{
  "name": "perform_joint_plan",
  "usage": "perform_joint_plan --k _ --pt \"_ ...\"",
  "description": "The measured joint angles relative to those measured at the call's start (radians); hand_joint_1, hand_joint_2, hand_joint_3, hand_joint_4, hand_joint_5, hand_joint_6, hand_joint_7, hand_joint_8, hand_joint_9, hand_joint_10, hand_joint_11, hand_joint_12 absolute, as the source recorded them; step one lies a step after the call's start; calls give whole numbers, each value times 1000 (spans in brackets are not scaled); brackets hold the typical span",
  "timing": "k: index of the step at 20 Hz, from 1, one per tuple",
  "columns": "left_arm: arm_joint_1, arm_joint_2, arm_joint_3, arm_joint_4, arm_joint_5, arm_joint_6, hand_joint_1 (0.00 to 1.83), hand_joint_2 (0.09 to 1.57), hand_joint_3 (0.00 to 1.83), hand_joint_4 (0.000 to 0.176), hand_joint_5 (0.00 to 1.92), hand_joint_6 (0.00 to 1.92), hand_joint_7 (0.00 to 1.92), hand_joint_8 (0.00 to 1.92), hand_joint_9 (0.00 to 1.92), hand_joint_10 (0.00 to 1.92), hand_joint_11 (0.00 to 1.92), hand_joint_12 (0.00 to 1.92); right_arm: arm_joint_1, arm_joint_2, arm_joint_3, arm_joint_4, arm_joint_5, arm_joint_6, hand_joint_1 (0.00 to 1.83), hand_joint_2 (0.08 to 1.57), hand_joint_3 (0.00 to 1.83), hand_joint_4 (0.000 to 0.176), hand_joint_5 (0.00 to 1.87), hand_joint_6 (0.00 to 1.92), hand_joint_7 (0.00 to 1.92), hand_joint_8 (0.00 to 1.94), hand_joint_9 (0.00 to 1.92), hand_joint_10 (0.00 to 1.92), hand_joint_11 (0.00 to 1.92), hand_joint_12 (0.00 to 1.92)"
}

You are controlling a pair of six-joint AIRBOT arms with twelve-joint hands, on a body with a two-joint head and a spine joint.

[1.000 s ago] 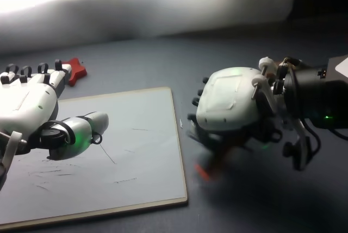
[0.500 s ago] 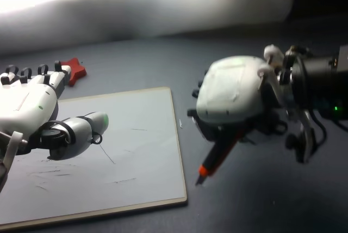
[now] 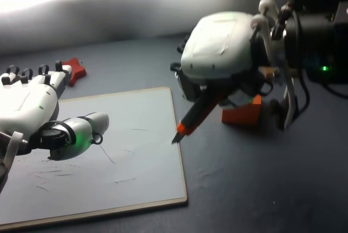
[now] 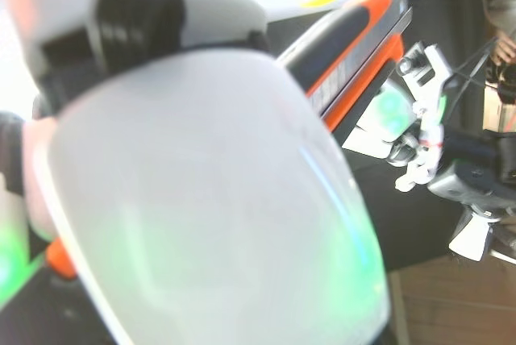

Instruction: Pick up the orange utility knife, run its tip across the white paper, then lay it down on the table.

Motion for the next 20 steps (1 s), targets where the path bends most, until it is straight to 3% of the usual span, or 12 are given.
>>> perform_joint_plan --k 3,6,8,9,12,15,20 --pt "0 0 1 -7 -1 0 0 1298 2 0 45 7 163 3 228 4 0 716 -3 -39 82 144 108 -257 1526 1212 101 176 1336 1921 1549 1941 1680 1921 1735 1921" --pt "0 0 8 -6 -3 -1 0 1300 1 0 27 5 157 2 214 3 0 668 -43 -100 153 452 218 -647 1515 1224 98 176 1336 1921 1560 1941 1683 1921 1732 1921" --pt "0 0 10 -12 -5 -1 0 1301 1 0 57 11 168 3 212 1 0 689 -95 -137 182 584 298 -850 1530 1209 84 176 1323 1921 1527 1941 1661 1921 1703 1921" --pt "0 0 10 -11 -5 -1 0 1299 1 0 59 12 166 1 211 1 0 688 -110 -150 187 620 321 -903 1528 1214 83 176 1338 1921 1545 1941 1668 1921 1714 1921" --pt "1 0 11 -8 -3 -1 0 1293 0 0 58 5 184 4 241 11 0 735 -134 -192 223 704 379 -1004 1525 1236 83 176 1347 1921 1566 1941 1677 1921 1720 1921" --pt "4 0 12 -8 -4 -2 0 1301 2 0 67 4 164 0 206 1 0 696 -140 -219 251 718 381 -1010 1520 1222 71 176 1340 1921 1535 1941 1662 1921 1710 1921" --pt "5 0 12 -8 -3 -3 0 1294 0 0 73 8 173 2 221 6 0 692 -134 -233 245 727 231 -943 1518 1235 65 176 1339 1921 1562 1941 1676 1921 1706 1921"
